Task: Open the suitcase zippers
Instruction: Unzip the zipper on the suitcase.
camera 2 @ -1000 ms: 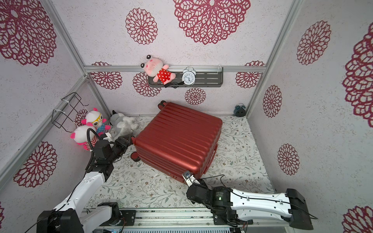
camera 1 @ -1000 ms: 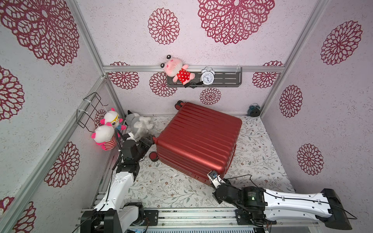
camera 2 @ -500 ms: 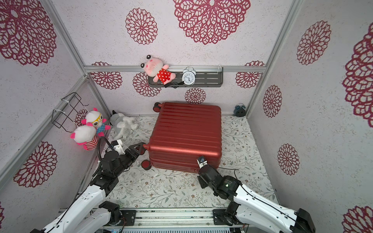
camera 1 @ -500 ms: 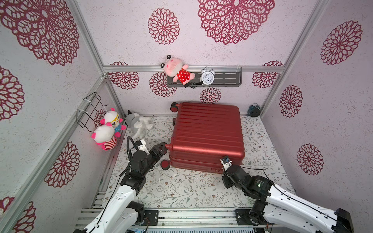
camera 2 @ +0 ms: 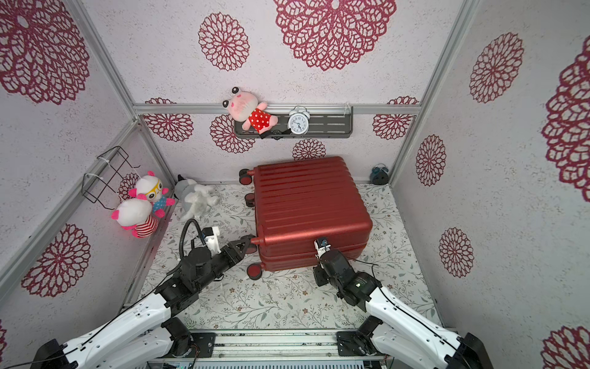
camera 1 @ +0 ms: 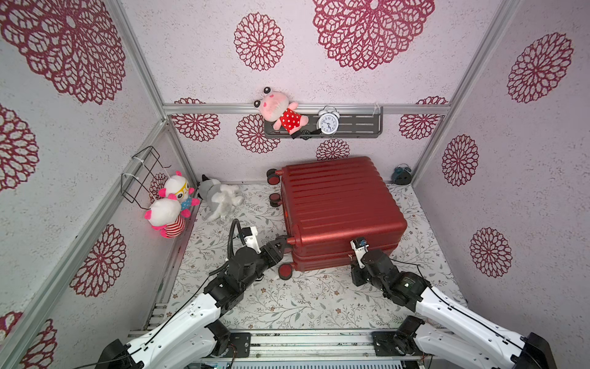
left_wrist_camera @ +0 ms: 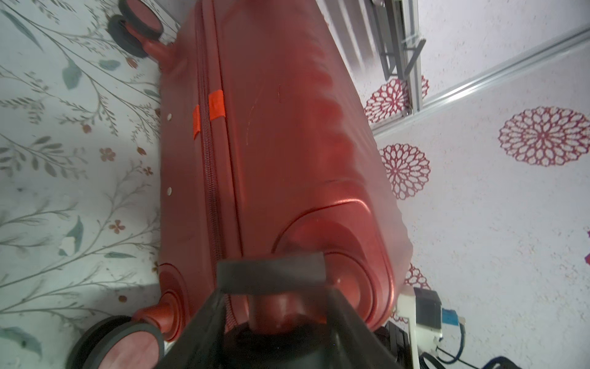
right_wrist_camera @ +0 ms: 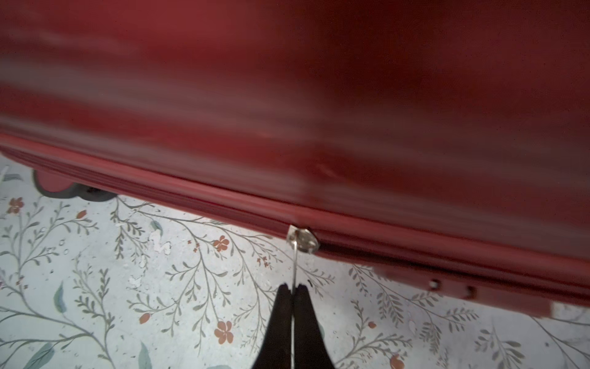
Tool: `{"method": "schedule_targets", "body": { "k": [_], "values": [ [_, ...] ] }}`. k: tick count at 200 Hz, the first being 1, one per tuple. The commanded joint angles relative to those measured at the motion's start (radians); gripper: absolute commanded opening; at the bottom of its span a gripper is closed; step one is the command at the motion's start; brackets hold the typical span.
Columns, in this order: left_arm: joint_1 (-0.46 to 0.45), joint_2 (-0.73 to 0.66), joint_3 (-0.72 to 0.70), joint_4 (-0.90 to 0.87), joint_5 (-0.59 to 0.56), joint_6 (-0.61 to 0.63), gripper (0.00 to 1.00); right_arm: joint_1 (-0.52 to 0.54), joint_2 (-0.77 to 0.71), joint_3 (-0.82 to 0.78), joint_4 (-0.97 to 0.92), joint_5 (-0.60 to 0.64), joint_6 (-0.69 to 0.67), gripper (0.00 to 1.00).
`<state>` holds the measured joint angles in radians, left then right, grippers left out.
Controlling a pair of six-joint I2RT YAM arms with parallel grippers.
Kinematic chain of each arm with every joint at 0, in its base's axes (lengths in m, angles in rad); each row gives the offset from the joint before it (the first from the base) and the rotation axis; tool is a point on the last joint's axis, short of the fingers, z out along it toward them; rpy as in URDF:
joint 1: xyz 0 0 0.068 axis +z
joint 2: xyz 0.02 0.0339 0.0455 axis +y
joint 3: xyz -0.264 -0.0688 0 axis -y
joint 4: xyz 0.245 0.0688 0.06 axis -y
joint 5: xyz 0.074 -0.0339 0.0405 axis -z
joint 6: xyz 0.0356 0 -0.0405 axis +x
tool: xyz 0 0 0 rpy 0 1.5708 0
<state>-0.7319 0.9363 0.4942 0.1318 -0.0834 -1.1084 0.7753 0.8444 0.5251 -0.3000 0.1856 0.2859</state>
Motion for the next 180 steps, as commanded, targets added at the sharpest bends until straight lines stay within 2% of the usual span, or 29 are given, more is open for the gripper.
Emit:
{"method": "schedule_targets", "body": {
  "k": [1, 31, 73, 98, 125, 180],
  "values": [
    [-0.088, 0.09, 0.036, -0.031, 0.095, 0.031, 0.32, 0.053, -0.058, -0.02, 0.185, -0.145, -0.019, 0.0],
    [-0.133, 0.165, 0.101, -0.026, 0.067, 0.045, 0.31, 0.113, -0.045, -0.062, 0.251, -0.127, -0.005, 0.0],
    [-0.182, 0.261, 0.131, 0.069, 0.038, 0.032, 0.31, 0.264, 0.033, -0.067, 0.352, 0.004, -0.019, 0.0],
    [-0.197, 0.33, 0.169, 0.097, 0.051, 0.027, 0.31, 0.319, 0.061, -0.075, 0.397, 0.082, -0.019, 0.0],
    [-0.227, 0.385, 0.215, 0.113, 0.061, 0.032, 0.31, 0.34, 0.044, -0.144, 0.49, 0.135, -0.004, 0.0],
    [-0.245, 0.419, 0.228, 0.143, 0.065, 0.033, 0.31, 0.34, 0.042, -0.172, 0.491, 0.162, 0.046, 0.0]
  ]
}}
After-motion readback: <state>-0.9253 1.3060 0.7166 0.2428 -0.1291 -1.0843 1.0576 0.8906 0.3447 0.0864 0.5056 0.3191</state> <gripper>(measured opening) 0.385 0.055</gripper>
